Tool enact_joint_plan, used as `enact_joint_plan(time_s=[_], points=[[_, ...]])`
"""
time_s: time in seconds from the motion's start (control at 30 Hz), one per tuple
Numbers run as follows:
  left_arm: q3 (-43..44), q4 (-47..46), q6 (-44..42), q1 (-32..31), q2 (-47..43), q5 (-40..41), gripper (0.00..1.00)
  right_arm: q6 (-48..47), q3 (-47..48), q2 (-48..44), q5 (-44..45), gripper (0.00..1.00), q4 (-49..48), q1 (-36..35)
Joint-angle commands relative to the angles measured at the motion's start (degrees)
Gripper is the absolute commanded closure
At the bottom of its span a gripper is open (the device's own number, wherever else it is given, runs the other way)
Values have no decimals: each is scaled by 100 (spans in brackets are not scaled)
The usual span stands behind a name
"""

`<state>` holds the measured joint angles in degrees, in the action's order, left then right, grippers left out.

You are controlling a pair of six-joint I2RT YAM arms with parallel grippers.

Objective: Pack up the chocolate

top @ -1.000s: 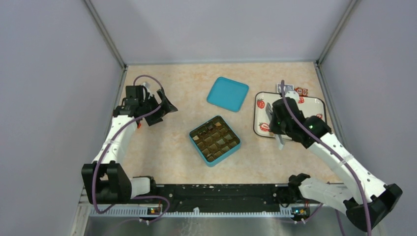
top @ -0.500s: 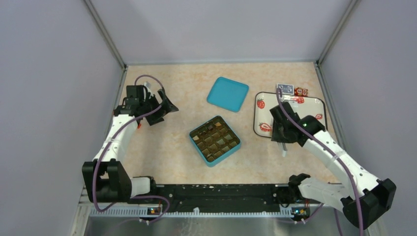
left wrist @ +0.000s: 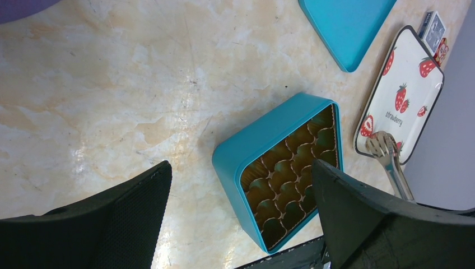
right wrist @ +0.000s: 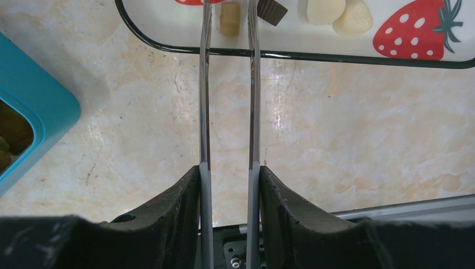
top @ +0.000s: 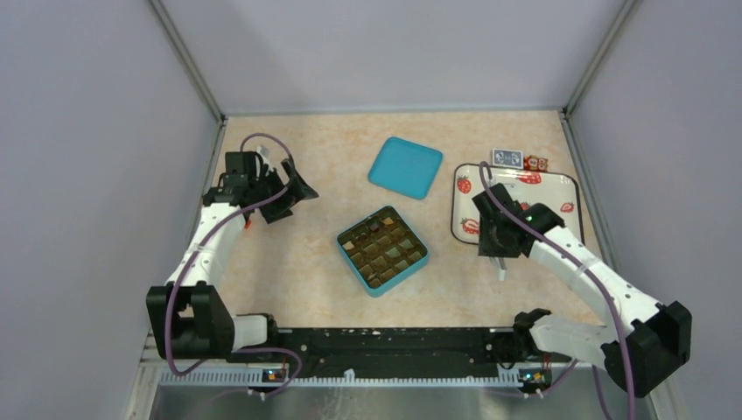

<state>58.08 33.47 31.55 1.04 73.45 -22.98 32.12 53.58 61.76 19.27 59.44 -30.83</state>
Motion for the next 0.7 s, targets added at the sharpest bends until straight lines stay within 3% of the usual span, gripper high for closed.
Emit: enact_joint_plan(time_s=[0.0, 0.17, 0.33, 0.53, 0.67], points=[[135, -183, 0, 19, -4, -72, 3, -48, -16, 97, 0, 61, -156, 68], [109, -182, -1, 21, -32, -58, 2, -62, -5, 118, -19, 68, -194, 68], [90, -184, -9, 20, -50, -43, 3, -120, 295, -92, 13, 90, -150, 63], [98, -197, 18, 24, -79, -88, 3, -345, 1198, -128, -278, 92, -150, -39], [76, -168, 16, 26, -142, -15, 3, -577, 1574, -100, -844, 92, -536, -643]])
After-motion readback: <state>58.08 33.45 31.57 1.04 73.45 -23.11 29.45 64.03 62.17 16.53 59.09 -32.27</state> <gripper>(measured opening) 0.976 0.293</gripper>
